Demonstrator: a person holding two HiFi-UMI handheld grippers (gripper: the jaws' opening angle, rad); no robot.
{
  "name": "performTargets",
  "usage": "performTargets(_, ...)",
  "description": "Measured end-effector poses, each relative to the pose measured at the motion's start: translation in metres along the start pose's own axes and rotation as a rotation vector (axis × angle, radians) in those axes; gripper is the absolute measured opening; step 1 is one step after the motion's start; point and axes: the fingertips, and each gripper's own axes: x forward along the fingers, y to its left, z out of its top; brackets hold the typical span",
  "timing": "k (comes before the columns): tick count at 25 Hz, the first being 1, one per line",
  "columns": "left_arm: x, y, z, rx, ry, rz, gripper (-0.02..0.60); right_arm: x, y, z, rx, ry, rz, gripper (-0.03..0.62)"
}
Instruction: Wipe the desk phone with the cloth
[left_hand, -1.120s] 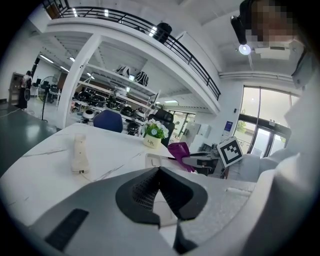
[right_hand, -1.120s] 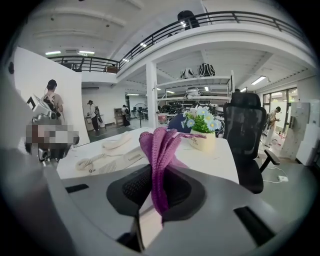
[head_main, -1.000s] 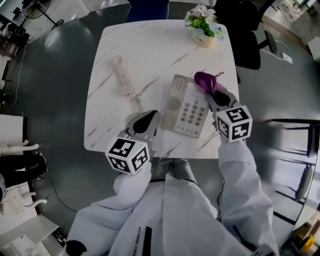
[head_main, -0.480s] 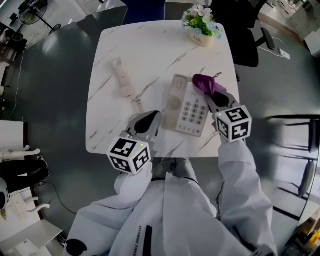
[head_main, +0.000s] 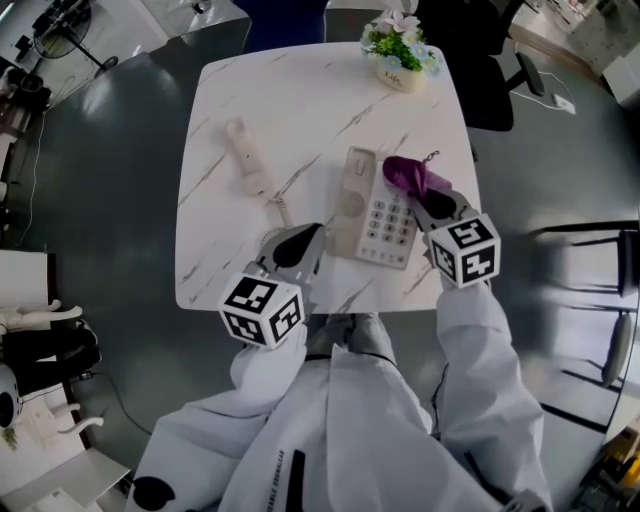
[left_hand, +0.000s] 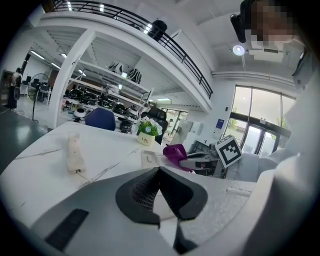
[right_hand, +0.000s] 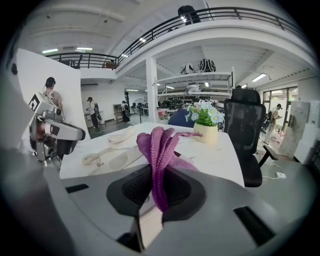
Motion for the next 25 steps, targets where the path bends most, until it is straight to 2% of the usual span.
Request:
performTargets(15,-0.011,-0.004,-0.007,0.003,0.0,-0.023,-0.002,-0.006,0.021,-0.013,-0.02,0.046,0.016,0.04)
performTargets(25,-0.025,-0.015,-0.011,-0.006,-0.008,0.011,-0.002,-0.008,0.029,-0.017,-0.047,0.066,0.044,0.04)
